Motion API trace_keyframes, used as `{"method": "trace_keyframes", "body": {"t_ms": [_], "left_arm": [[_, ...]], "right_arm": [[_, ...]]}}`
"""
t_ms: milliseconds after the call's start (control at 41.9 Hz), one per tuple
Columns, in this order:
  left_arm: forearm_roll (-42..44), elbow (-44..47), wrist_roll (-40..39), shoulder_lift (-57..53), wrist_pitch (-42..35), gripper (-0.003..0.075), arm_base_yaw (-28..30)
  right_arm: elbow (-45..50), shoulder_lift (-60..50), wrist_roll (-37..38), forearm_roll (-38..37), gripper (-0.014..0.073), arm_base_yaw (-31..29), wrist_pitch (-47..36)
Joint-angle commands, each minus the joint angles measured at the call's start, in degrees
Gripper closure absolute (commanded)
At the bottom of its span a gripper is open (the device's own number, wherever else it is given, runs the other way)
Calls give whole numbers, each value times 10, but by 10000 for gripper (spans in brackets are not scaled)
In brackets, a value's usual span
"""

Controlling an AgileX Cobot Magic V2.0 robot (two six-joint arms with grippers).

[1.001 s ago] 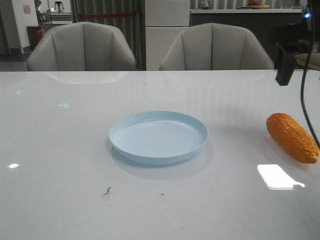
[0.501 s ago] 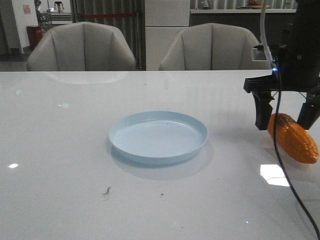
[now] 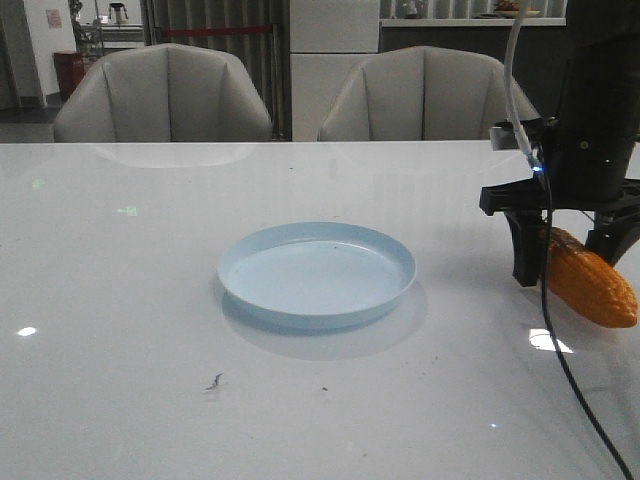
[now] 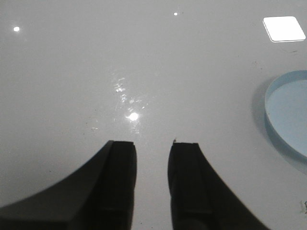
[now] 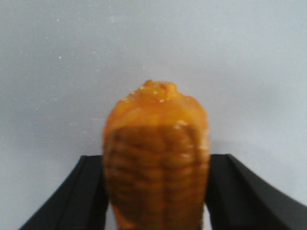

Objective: Place corn on plate with both arms
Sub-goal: 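Lower the right gripper over the orange corn cob and grasp it, then carry the corn cob with the right gripper onto the plate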

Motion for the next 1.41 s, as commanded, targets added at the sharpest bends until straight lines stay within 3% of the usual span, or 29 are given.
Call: {"method": "trace_keyframes", "body": {"t_ms": [0,143,358,596,930,1264,1383], "left_arm": [[-1,-15,-6,-5,-37,463,0],[0,-15,-6,-5,-37,463,0],[0,-15,-6,-5,-37,463,0],[0,-15,-6,-5,-37,463,0],[0,-15,-6,-5,-37,463,0],[0,-15,-6,-5,-33,463,0],[0,-15,-6,-5,-27,463,0]], "right_arm": [[-18,-35,-5,-5,239,-1,-4],[-56,-35,-7,-5,291,-1,25],[-222,-35,-35,-3,291,24,83],[-374,-35,-66,-1,291,117,105],[-384,8,-66,-10,291,253,100],[-384,109,-66,-39,279,269,100],[-384,126,-66,-49,200,269,109]]}}
